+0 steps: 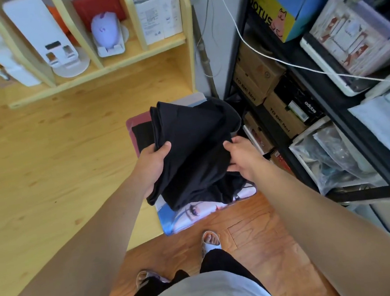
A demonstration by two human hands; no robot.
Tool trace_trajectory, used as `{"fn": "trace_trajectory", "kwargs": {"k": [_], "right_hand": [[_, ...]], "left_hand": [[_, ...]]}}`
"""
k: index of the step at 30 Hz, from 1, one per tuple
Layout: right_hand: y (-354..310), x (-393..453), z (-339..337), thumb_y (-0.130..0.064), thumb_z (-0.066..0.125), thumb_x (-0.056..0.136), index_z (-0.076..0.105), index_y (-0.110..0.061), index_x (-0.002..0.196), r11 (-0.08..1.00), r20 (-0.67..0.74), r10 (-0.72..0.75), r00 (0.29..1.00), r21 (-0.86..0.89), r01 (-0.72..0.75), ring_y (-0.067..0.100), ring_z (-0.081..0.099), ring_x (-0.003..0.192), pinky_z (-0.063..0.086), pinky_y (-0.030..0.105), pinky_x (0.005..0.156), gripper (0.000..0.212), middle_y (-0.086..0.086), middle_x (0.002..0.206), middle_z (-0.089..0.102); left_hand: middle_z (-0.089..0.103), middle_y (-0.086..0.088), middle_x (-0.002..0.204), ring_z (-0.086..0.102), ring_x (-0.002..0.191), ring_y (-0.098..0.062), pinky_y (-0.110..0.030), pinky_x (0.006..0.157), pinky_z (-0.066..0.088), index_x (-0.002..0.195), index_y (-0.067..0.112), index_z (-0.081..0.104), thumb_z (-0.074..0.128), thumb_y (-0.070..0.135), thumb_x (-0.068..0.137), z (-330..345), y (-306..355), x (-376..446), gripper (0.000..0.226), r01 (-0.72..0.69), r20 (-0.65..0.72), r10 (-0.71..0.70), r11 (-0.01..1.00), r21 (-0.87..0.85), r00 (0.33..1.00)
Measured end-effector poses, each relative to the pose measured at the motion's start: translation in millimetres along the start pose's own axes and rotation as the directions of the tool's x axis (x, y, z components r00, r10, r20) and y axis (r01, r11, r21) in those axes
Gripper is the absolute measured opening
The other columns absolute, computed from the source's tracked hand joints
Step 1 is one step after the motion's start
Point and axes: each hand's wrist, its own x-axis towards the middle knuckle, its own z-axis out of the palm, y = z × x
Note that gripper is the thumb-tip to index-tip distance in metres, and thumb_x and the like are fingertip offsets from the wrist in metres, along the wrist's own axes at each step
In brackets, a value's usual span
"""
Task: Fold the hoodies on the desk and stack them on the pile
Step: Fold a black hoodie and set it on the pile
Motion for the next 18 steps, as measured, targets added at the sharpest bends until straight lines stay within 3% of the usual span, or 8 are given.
{"fn": "trace_trajectory", "kwargs": {"k": [8,12,15,17,18], "right_hand": [[15,-9,-10,0.003,0.070,0.084,0.058,-0.022,0.110,0.989,0.090,-0.032,0.995,-0.142,0.044,0.023,0.069,0.105,0.058,0.048,0.095,0.038,0.006,0.112,0.072],[31,-30,-13,-0.010,0.084,0.075,0.061,-0.019,0.112,0.961,0.035,0.052,0.998,-0.273,-0.040,0.023,0.067,0.105,0.055,0.044,0.098,0.044,0.000,0.114,0.071],[51,-56,-7,-0.023,0.079,0.086,0.054,-0.020,0.118,0.890,-0.092,0.196,0.976,-0.400,-0.217,0.026,0.064,0.102,0.059,0.038,0.082,0.041,0.005,0.116,0.061],[53,-64,-1,-0.028,0.068,0.095,0.054,-0.014,0.118,0.890,-0.177,0.253,0.951,-0.342,-0.301,0.027,0.065,0.087,0.061,0.036,0.065,0.031,0.012,0.112,0.061],[50,-64,1,-0.028,0.065,0.097,0.056,-0.012,0.116,0.910,-0.198,0.246,0.949,-0.289,-0.297,0.027,0.066,0.077,0.062,0.038,0.063,0.027,0.013,0.103,0.062]], "left_hand": [[0.072,0.014,0.117,0.065,0.113,-0.015,-0.047,0.109,0.047,0.125,0.033,0.067,0.056,0.051,0.100,4,1,-11,0.032,-0.103,0.026,0.100,0.977,0.189,0.995],[0.070,0.015,0.119,0.063,0.116,-0.015,-0.048,0.110,0.045,0.127,0.032,0.066,0.055,0.051,0.100,6,0,-15,0.035,-0.122,0.025,0.119,0.965,0.230,0.993],[0.070,0.014,0.119,0.063,0.116,-0.016,-0.049,0.111,0.044,0.125,0.032,0.067,0.054,0.052,0.101,6,2,-15,0.034,-0.119,0.005,0.121,0.960,0.253,0.993],[0.071,0.012,0.117,0.064,0.114,-0.016,-0.048,0.110,0.045,0.120,0.032,0.068,0.055,0.050,0.101,6,3,-16,0.030,-0.118,-0.004,0.123,0.961,0.251,0.992],[0.071,0.012,0.117,0.064,0.114,-0.016,-0.048,0.110,0.045,0.118,0.032,0.068,0.055,0.049,0.101,5,4,-16,0.028,-0.119,-0.006,0.124,0.961,0.249,0.992]]}}
